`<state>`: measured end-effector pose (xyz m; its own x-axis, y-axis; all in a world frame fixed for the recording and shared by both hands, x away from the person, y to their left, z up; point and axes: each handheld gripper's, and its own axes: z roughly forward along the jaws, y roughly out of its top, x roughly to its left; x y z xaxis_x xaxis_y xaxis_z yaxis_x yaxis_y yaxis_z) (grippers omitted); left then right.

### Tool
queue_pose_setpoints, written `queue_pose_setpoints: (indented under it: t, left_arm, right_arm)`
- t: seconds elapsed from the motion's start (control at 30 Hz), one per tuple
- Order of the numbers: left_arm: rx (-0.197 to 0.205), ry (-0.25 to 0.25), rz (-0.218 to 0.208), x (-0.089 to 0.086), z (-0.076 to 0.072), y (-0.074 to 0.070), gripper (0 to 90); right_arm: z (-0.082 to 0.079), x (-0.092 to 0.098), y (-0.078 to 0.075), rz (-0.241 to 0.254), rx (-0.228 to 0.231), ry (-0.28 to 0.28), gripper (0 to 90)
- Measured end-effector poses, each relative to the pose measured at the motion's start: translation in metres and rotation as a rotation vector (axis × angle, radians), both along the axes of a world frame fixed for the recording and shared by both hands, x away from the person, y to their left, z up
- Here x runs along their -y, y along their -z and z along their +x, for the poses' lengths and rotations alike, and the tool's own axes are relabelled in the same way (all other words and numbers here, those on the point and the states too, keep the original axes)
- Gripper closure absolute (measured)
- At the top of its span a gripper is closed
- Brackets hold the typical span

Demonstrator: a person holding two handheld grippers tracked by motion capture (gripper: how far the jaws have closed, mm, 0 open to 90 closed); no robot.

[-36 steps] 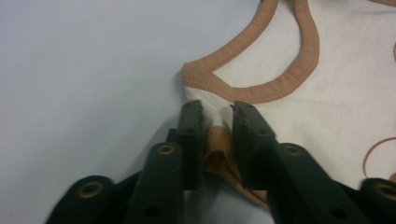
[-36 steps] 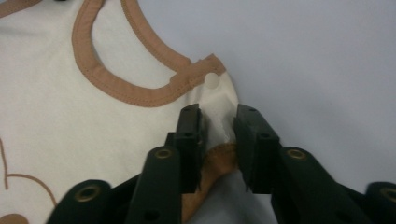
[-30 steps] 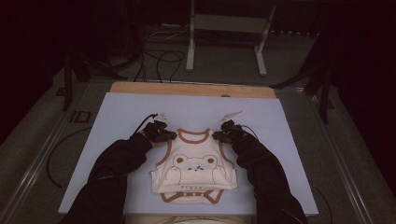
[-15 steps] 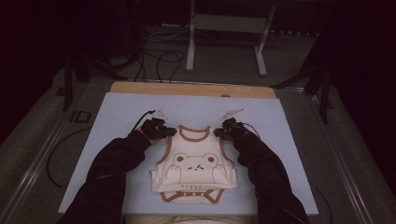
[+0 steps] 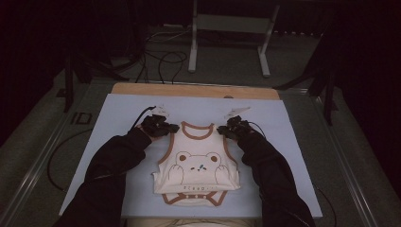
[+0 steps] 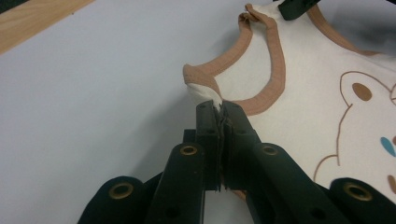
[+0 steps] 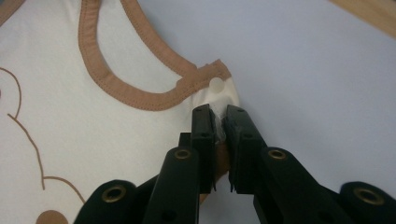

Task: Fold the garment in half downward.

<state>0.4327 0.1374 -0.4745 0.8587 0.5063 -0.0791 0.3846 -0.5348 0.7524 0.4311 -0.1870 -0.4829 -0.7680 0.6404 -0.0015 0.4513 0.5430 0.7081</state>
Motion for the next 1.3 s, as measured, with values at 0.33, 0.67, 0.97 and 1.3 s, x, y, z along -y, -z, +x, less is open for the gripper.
queue_pose_setpoints:
  t: [0.33, 0.67, 0.97, 1.3]
  left_arm:
    - [0.025, 0.008, -0.014, 0.001, -0.001, -0.016, 88.5]
    - [0.067, 0.007, -0.019, 0.001, -0.001, -0.037, 88.5]
    - [0.098, -0.013, -0.032, -0.001, 0.006, -0.062, 88.5]
    - [0.162, -0.037, -0.044, 0.002, 0.017, -0.098, 88.4]
  right_arm:
    - [-0.001, 0.003, -0.017, 0.02, 0.041, -0.004, 82.6]
    - [-0.001, 0.002, -0.038, 0.025, 0.077, 0.007, 82.6]
    - [0.008, -0.003, -0.059, 0.037, 0.119, 0.03, 82.6]
    - [0.023, -0.004, -0.1, 0.057, 0.201, 0.074, 82.6]
